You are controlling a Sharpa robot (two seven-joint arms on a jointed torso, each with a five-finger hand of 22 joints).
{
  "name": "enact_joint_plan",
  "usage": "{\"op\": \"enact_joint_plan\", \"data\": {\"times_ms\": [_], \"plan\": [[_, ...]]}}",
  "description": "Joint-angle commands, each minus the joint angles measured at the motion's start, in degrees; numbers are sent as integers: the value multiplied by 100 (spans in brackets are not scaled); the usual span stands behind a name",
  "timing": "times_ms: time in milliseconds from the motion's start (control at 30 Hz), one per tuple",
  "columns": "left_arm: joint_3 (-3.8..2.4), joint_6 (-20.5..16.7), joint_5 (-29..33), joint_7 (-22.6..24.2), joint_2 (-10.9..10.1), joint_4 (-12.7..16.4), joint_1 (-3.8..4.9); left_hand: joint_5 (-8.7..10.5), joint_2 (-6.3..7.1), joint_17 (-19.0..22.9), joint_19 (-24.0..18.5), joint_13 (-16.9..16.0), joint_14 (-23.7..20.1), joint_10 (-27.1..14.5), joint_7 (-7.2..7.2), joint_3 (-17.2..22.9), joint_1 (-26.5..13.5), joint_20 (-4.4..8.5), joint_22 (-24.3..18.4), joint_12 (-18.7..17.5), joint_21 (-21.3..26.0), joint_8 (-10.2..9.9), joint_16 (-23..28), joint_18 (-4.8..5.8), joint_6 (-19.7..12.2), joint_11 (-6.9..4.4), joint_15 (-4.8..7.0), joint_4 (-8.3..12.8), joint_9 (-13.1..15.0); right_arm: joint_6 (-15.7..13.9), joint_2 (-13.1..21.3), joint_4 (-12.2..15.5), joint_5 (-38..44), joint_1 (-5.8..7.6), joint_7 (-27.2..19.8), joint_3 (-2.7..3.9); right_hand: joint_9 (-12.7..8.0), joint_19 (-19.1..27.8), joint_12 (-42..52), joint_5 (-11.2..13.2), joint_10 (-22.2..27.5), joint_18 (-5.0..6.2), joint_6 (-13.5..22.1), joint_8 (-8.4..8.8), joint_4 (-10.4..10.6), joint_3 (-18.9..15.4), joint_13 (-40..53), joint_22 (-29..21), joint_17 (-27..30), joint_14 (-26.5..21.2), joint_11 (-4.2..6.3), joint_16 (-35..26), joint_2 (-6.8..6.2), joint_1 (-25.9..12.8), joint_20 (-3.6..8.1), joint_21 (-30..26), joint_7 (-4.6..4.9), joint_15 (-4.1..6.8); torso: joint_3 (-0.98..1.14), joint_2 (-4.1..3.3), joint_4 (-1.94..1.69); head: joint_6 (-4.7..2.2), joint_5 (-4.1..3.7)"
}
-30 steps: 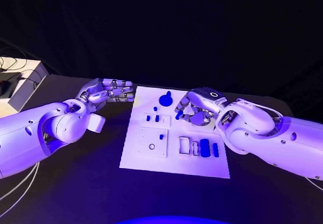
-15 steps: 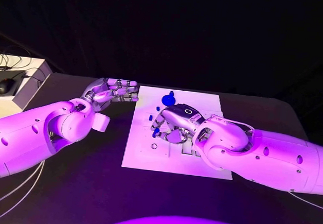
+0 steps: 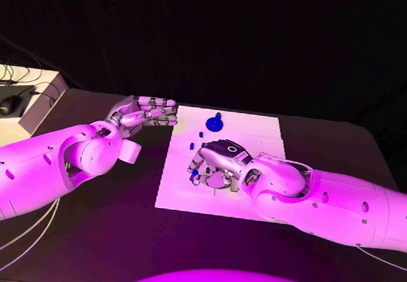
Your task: Assemble the parts on the task board
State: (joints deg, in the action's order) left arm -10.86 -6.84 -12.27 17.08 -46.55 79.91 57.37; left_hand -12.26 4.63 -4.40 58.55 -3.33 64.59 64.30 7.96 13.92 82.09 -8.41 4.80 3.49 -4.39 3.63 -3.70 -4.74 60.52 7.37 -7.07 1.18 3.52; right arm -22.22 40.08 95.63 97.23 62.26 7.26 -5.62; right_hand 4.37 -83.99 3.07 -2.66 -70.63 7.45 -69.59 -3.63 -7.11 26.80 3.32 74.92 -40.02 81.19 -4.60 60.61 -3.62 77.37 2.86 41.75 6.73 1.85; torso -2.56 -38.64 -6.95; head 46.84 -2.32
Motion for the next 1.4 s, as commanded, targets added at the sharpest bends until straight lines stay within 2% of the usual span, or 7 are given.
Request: {"op": "enact_joint_plan", "data": {"times_ms": [33,700,1067,1400], "plan": [[-5,88,34,52,5,12,-1,17,9,0,9,-2,-4,52,21,47,22,-15,-5,-9,8,-4,17,21,20,6,29,1,3,130,-8,-18,148,-15,-45,-5,7,-306,31,-21,-266,77,3,-15,2,29,15,499,6,-2,152,-27,210,236,17,-29,15,27,7,2,5,16,-1],[-5,81,34,50,-17,13,-2,17,14,0,11,-1,-5,49,27,48,20,-15,-19,-10,7,-4,17,23,18,9,29,-1,3,313,-12,-124,184,-52,10,-26,10,-307,31,-22,-268,80,3,-16,-14,31,15,500,3,6,153,-34,215,224,13,-27,15,27,-1,4,1,52,-4],[-5,77,34,49,-31,22,-2,17,14,0,11,-1,-5,49,27,48,20,-15,-19,-10,7,-4,17,23,18,9,29,-1,3,335,-126,-386,257,-167,42,-37,12,-305,31,-22,-267,83,3,-16,-24,27,15,498,-1,5,152,-39,222,214,12,-42,15,26,2,0,-13,72,5],[-5,72,34,45,-42,25,-2,17,14,0,11,-1,-5,49,27,48,20,-15,-19,-10,7,-4,17,23,18,9,29,-1,3,315,-184,-420,223,-217,-10,-42,12,-301,30,-28,-253,91,10,-14,-24,25,15,487,3,5,148,-50,221,193,9,-91,18,24,5,3,4,94,25]]}}
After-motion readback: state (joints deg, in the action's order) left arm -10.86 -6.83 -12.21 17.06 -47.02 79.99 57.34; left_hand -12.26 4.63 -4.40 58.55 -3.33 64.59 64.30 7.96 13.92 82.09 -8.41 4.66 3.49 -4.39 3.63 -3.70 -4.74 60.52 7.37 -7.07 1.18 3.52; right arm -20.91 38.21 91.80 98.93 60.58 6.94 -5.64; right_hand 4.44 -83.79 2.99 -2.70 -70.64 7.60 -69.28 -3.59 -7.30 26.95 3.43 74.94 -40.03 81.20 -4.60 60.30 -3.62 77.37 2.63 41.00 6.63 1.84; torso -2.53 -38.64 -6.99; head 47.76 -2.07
